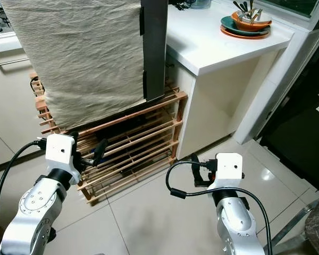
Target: Clothes washing
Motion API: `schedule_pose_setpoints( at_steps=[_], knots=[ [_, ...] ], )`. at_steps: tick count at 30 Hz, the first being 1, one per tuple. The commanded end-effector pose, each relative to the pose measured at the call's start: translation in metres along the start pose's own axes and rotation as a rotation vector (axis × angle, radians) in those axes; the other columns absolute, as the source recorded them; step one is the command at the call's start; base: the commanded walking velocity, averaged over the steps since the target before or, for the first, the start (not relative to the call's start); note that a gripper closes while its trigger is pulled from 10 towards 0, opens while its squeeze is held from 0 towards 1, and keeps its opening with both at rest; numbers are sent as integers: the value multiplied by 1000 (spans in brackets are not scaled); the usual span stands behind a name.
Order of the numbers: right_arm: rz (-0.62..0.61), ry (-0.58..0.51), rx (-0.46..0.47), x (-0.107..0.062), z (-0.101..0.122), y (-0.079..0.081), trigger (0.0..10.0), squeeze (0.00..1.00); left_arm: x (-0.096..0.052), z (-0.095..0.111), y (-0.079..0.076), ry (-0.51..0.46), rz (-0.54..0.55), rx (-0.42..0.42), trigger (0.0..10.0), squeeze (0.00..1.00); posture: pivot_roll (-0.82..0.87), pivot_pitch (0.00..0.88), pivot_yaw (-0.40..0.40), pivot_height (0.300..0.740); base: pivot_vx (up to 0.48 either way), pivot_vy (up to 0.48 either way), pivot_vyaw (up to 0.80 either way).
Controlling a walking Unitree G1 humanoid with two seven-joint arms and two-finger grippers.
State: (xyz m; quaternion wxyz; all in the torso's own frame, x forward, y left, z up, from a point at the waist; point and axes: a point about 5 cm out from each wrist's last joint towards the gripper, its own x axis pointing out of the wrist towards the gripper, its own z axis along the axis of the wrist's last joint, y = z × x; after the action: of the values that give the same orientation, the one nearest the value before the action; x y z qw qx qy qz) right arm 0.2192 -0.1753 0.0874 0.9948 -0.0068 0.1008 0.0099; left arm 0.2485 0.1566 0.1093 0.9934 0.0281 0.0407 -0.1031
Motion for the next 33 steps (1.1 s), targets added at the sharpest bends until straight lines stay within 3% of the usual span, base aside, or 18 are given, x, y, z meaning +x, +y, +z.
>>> schedule_pose_setpoints(
  at_steps=[1, 6, 33],
  knots=[
    [0, -13, 0, 1, 2, 0, 10000, 0, 1, 5, 0, -21, 1, -2, 10000, 0, -79, 0, 21, 740, 0, 0, 0],
    [-1, -12, -1, 2, 2, -1, 10000, 0, 1, 5, 0, -19, 1, 2, 10000, 0, -79, 0, 19, 740, 0, 0, 0],
    [-10, -24, 8, 5, 4, 1, 10000, 0, 3, 7, -1, -26, -15, 10, 10000, 0, -71, 0, 25, 740, 270, 0, 0]
  ],
)
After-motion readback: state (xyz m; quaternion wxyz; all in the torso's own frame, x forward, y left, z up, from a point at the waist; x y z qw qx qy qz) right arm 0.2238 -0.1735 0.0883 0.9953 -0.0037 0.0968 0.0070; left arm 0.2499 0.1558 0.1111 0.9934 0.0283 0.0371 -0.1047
